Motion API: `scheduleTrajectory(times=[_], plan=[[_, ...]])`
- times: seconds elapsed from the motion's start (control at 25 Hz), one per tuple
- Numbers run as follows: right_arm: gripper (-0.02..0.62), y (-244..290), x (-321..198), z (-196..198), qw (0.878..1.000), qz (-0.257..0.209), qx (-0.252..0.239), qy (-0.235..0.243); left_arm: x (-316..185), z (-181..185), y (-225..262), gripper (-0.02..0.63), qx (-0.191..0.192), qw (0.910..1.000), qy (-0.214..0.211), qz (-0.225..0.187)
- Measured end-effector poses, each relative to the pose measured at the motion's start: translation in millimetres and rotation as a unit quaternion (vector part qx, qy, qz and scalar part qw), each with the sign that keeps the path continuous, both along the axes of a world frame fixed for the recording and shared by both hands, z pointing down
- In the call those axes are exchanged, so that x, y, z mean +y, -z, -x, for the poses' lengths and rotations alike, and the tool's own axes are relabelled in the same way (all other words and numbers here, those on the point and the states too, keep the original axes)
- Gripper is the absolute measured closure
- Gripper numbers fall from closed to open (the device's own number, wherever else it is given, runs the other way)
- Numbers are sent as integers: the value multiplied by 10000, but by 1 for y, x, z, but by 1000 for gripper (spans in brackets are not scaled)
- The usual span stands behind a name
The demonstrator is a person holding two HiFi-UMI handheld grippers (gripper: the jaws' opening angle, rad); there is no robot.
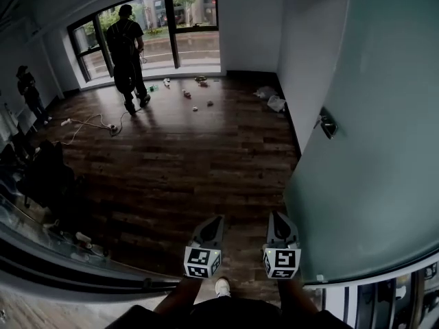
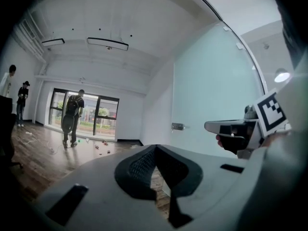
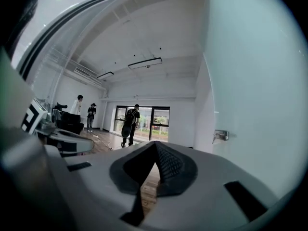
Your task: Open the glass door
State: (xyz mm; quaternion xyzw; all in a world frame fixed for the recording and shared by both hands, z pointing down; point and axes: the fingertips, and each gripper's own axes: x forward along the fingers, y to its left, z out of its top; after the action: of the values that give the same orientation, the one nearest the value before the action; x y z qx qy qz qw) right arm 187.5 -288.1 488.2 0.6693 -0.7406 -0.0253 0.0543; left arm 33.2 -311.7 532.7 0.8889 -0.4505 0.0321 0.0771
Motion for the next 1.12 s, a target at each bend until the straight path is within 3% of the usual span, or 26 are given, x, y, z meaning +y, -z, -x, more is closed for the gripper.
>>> scheduleTrajectory(times=[0.24,0.64,0.84,1.12], plan=[[578,-15,68,-18,9999,71,-32,116,65,-24,-3,603,-140,9998,37,-130],[578,-30,226,-43,9989,250,49,405,237,-71,-4,603,-102,9999,104,-56],[578,-30,287,-43,9984,311,12,466,302,-69,-3,603,-221,9997,125,4],[578,-13,328,-31,9985,223,46,507,342,-62,12,603,-246,9996,133,-38]])
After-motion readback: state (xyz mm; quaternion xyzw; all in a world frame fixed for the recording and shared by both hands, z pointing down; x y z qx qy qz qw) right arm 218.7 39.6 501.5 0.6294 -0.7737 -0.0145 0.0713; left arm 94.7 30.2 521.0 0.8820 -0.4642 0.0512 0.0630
